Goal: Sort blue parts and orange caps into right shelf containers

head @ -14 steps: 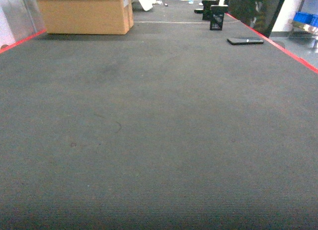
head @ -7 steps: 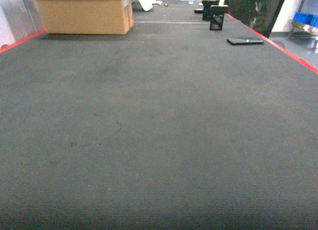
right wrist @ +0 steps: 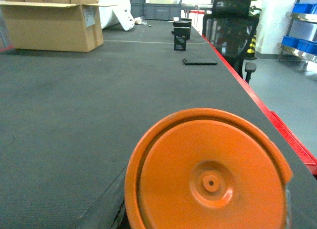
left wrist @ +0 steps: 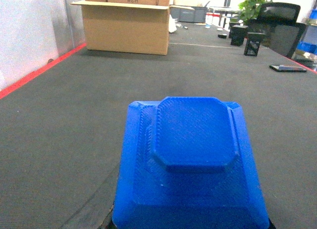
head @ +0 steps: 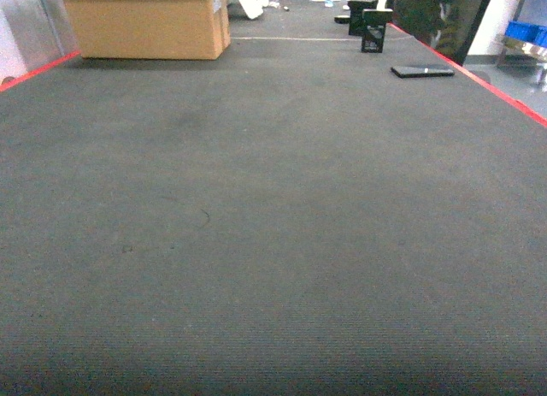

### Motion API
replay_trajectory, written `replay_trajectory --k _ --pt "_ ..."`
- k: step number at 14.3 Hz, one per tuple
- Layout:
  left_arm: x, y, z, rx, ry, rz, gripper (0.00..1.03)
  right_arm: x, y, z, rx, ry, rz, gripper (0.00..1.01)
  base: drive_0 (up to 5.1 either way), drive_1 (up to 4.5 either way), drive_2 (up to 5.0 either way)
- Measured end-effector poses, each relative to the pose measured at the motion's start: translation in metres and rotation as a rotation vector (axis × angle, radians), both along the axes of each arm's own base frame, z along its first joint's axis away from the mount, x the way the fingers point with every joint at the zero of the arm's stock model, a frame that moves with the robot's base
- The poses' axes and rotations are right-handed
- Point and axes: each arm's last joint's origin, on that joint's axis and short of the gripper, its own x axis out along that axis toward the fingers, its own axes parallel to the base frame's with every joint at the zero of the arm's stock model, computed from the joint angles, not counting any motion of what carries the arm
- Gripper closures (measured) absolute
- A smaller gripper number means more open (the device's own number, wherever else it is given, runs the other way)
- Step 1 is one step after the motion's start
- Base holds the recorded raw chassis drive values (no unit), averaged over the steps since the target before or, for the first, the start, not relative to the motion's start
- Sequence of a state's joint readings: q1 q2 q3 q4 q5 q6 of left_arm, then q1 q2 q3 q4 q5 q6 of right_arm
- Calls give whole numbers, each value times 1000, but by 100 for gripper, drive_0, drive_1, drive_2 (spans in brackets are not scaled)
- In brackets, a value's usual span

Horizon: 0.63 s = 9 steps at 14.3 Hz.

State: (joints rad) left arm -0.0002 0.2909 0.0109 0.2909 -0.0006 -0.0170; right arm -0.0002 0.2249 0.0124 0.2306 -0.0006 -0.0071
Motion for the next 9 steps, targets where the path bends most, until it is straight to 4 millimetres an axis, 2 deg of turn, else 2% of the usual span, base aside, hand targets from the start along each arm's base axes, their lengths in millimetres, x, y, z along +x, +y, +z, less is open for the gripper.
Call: replay_trajectory --k 4,5,6,9 --pt "-5 0 0 0 1 0 62 -5 0 -2 0 18 0 57 0 0 0" --pt "-7 0 -1 0 3 0 62 -14 0 -2 0 -2 0 57 0 0 0" --pt "-18 0 -3 2 7 2 62 -14 0 -4 0 16 0 57 0 0 0" --pt "-18 0 -4 2 13 0 62 -14 0 -4 0 16 0 57 0 0 0"
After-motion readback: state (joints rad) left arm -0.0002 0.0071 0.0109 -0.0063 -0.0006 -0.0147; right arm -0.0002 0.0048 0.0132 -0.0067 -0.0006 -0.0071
